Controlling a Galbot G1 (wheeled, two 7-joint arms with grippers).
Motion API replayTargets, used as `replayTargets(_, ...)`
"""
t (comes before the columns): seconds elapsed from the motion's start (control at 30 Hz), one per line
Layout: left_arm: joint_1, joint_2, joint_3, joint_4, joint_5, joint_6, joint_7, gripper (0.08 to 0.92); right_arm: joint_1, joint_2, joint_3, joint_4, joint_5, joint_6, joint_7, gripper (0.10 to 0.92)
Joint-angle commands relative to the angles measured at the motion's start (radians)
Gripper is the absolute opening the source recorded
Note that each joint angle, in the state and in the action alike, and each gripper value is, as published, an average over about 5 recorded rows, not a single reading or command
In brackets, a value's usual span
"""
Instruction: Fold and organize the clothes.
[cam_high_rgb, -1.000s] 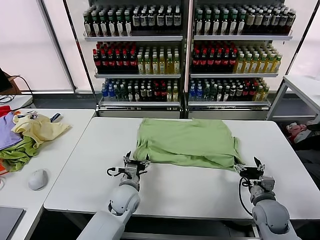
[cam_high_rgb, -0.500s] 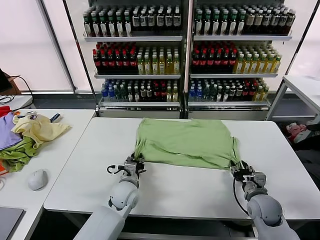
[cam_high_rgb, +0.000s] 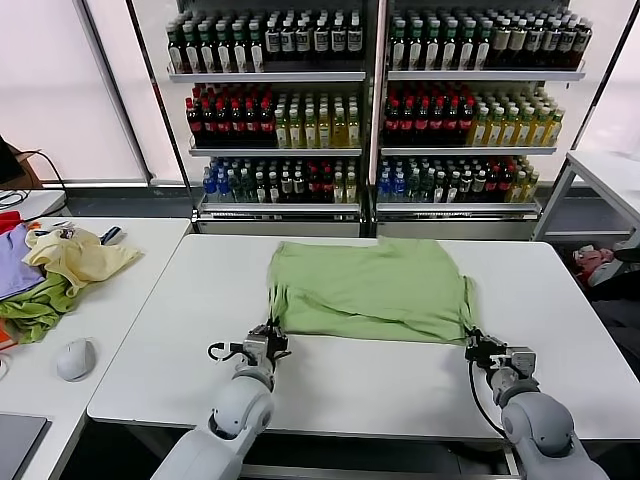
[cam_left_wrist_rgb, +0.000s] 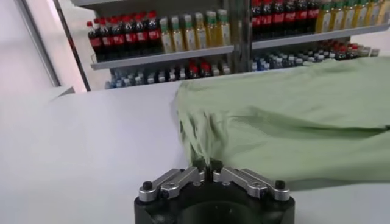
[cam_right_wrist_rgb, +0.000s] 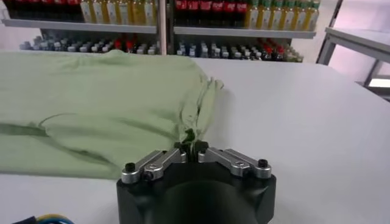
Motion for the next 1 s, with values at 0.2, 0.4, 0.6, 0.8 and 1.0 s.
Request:
replayTargets(0.2, 0.434, 0.017, -0.063, -0.398, 0.08, -0.01, 0.005, 0.109, -0.351, 0.0, 0.163, 0.288, -0.029, -0.001, -0.03, 0.162)
replayTargets(0.4, 0.558, 0.006, -0.075, -0.491, 0.145, -0.002, 0.009, 0.109, -0.408, 0.039, 0.164, 0.361, -0.131, 0.013, -0.067, 0.179)
replayTargets(0.6, 0.575, 0.023, -0.098, -0.553, 0.172, 0.015, 0.009, 0.2, -0.423, 0.059, 0.173, 0.419, -0.158, 0.098, -0.042, 0.33)
replayTargets(0.8, 0.508, 0.069, -0.175, -0.565, 0.128, 0.016, 0.003, 0.373, -0.362, 0.029, 0.199, 0.437, -0.1, 0.128, 0.003, 0.503)
replayTargets(1.0, 0.321, 0.118, -0.19, -0.441, 0.036, 0.01, -0.008, 0.546, -0.105, -0.045, 0.104, 0.314, -0.014, 0.062, 0.043, 0.676)
